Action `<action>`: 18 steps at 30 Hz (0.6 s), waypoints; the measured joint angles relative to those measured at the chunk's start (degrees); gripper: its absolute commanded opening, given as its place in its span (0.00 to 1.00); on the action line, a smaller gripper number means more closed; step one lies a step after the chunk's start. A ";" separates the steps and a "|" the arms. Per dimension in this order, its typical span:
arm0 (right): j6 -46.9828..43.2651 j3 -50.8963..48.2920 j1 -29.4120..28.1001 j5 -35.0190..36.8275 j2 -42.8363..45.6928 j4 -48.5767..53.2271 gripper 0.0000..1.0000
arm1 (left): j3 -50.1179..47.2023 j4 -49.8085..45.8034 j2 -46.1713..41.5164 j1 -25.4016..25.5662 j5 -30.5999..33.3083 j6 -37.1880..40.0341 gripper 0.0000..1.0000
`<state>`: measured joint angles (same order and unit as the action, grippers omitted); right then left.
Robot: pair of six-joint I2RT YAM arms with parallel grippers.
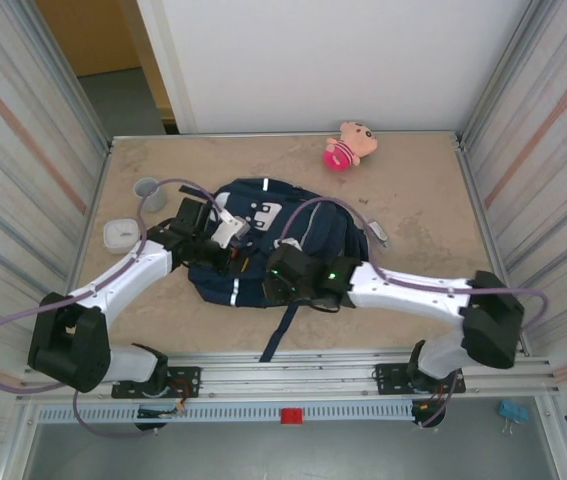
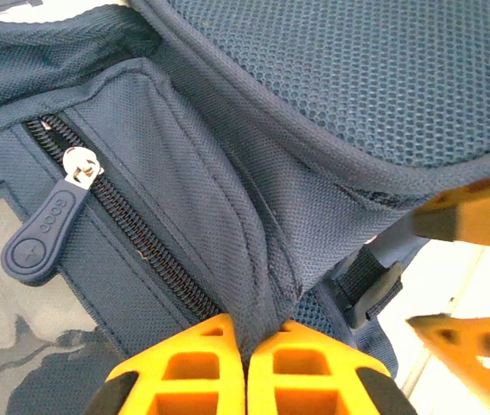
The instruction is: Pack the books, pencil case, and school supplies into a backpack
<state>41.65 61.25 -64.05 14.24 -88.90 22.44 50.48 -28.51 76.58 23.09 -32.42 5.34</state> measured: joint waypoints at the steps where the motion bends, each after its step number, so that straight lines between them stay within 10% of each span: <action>1: 0.00 0.31 0.00 1.03 -0.81 -0.61 0.49 | 0.00 -0.02 0.00 0.00 -0.37 -0.28 0.00; 6: 0.42 2.73 0.00 7.06 -4.39 -1.40 0.45 | 0.02 0.04 0.00 -0.26 -2.01 -0.72 0.00; 18: 1.66 6.32 1.11 13.33 -8.17 -1.33 0.00 | 0.44 -0.76 -1.60 -2.97 -3.37 1.22 0.00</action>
<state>43.31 67.57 -62.94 27.57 -97.08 21.10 50.92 -29.28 74.98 20.12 -35.79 6.57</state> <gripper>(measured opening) 0.069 0.054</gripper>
